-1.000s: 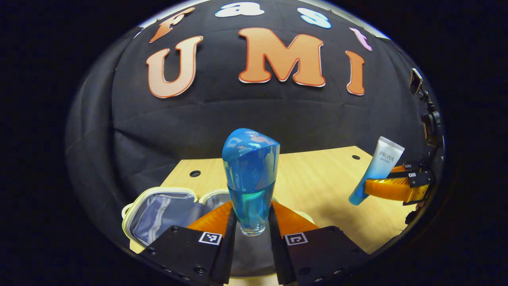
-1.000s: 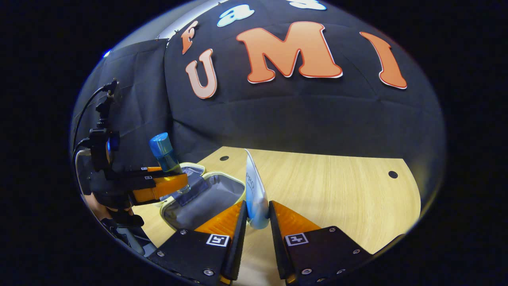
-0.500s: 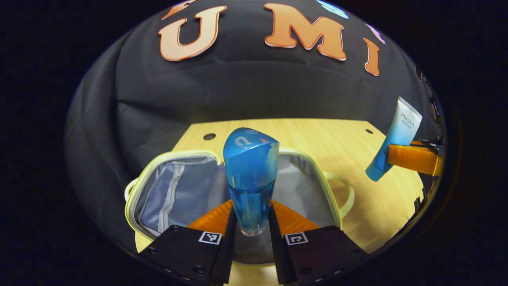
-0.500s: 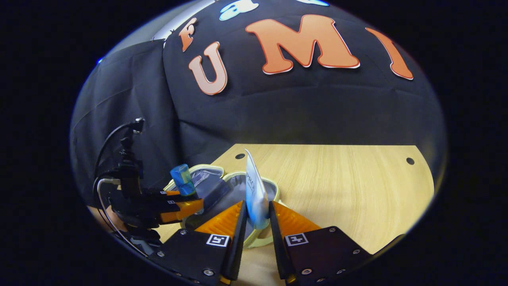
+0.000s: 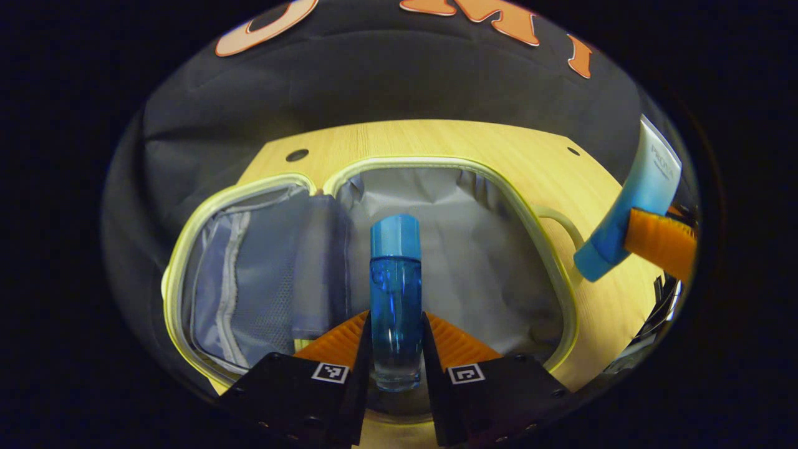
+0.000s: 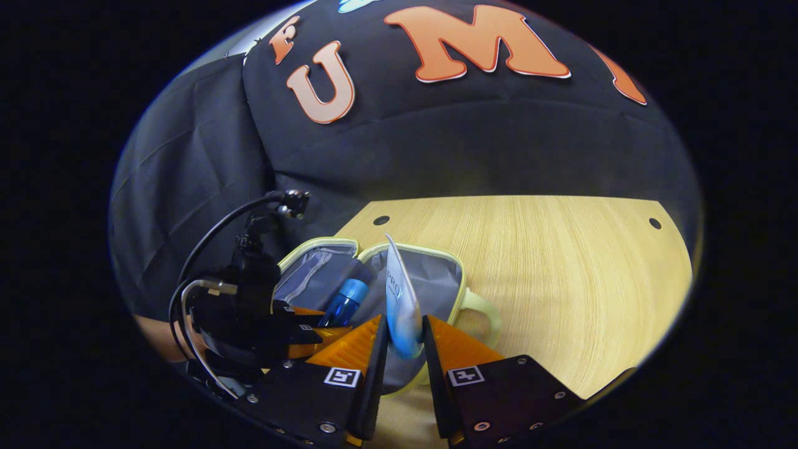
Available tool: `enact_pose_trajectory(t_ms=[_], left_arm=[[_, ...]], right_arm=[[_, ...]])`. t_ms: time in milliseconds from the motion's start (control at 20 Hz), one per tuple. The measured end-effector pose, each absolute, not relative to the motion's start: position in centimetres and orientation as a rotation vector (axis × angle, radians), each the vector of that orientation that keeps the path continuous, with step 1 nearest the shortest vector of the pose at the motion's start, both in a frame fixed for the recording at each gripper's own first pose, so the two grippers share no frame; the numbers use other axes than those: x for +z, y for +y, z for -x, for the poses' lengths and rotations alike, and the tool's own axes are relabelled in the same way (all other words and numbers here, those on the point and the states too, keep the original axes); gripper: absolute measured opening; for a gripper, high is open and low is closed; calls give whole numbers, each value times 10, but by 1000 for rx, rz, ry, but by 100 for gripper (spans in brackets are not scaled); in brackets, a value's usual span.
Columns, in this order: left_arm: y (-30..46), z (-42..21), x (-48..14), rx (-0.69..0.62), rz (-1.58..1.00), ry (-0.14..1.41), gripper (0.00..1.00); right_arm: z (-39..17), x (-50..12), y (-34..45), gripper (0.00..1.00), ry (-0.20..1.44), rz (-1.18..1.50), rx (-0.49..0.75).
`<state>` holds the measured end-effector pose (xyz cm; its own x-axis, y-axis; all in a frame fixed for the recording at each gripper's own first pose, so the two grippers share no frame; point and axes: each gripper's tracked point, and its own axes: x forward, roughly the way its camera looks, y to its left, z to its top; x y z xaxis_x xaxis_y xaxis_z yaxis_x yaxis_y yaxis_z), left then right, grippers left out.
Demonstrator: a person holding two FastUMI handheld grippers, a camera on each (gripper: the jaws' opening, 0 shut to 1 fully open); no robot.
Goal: First open the suitcase, pack the skin care products into it, and then close the suitcase.
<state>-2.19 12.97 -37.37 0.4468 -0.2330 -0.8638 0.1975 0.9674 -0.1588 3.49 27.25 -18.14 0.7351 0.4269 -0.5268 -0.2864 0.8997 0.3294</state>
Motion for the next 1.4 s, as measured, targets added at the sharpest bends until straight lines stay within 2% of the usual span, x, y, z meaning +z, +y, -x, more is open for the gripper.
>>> enact_pose_trajectory(t_ms=[400,700,850,950,1100,1350,1400], left_arm=[[127,5,-405,-213,37,1169,44],[127,4,-397,-211,63,1135,45],[122,4,-388,-240,106,1104,50],[128,3,-374,-236,92,1061,59],[147,-3,-347,-209,61,977,63],[221,-13,-308,-34,3,849,77],[237,-11,-305,3,13,839,75]], right_arm=[[-40,-203,280,37,717,-268,375],[-55,-230,302,37,810,-294,376],[-56,-247,306,37,886,-323,373],[-53,-246,304,37,906,-340,381],[-56,-257,302,37,960,-347,349],[-63,-266,307,34,1025,-400,311],[-64,-266,306,32,1023,-395,309]])
